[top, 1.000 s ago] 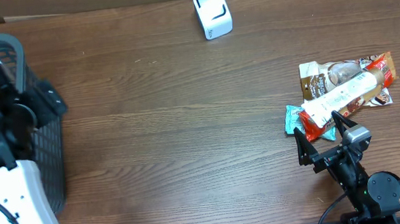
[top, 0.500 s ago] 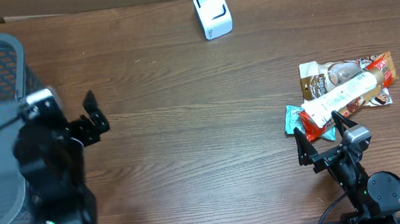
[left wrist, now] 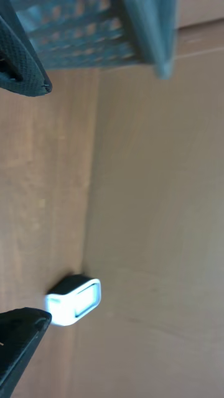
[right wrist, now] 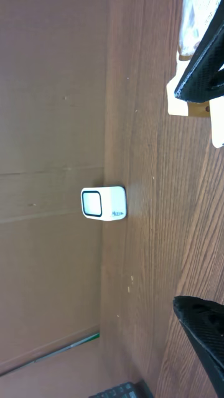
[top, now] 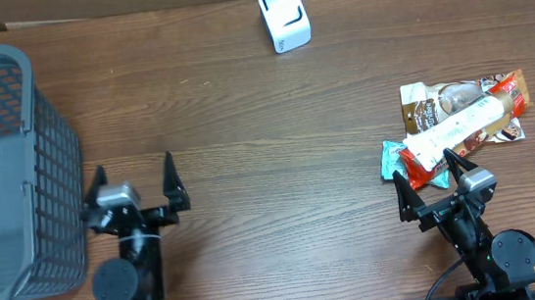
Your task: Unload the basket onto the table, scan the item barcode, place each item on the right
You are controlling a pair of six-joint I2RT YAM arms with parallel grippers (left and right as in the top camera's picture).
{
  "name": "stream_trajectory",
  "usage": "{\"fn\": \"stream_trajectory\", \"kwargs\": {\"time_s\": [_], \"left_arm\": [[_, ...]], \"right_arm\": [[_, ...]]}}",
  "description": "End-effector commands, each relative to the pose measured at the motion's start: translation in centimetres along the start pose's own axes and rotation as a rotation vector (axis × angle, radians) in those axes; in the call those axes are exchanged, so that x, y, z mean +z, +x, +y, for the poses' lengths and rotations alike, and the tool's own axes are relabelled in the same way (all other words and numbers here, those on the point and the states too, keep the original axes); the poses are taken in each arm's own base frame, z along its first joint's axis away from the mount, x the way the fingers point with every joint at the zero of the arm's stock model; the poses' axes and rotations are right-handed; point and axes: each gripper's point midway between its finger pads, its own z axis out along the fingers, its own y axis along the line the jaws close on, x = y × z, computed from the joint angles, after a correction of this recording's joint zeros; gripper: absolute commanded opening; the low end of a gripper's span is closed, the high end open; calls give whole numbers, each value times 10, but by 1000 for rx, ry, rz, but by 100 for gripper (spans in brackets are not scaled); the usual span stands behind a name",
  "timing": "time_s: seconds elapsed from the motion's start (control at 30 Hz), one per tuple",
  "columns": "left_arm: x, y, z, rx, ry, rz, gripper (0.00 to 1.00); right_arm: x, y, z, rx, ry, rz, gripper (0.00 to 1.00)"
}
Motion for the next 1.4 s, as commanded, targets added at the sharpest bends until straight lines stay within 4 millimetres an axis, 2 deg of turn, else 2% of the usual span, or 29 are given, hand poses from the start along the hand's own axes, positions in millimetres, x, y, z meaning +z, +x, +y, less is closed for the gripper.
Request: {"fn": "stream_trajectory", "kwargs": {"time_s": [0.0, 0.3, 0.47, 0.63, 0.73, 0.83, 1.37], "left_arm": [[-7, 27, -6, 24, 35, 0, 99], [-16, 52, -5, 21, 46, -54, 99], [-21, 45, -6, 20, 52, -89, 100], [-20, 49, -7, 20, 57, -70, 100], [-20, 65, -6, 23, 52, -5, 99], [-21, 96, -3, 30, 42, 123, 100], [-21, 98, -3, 31, 42, 132, 100]], "right_arm": [[0, 2, 0, -1, 0, -3, 100], [0, 2, 0, -1, 0, -3, 100], [0, 2, 0, -1, 0, -3, 100], [0, 2, 0, -1, 0, -3, 100], [0, 2, 0, -1, 0, -3, 100], [0, 2, 0, 0, 0, -3, 100], [0, 2, 0, -1, 0, -3, 100]]}}
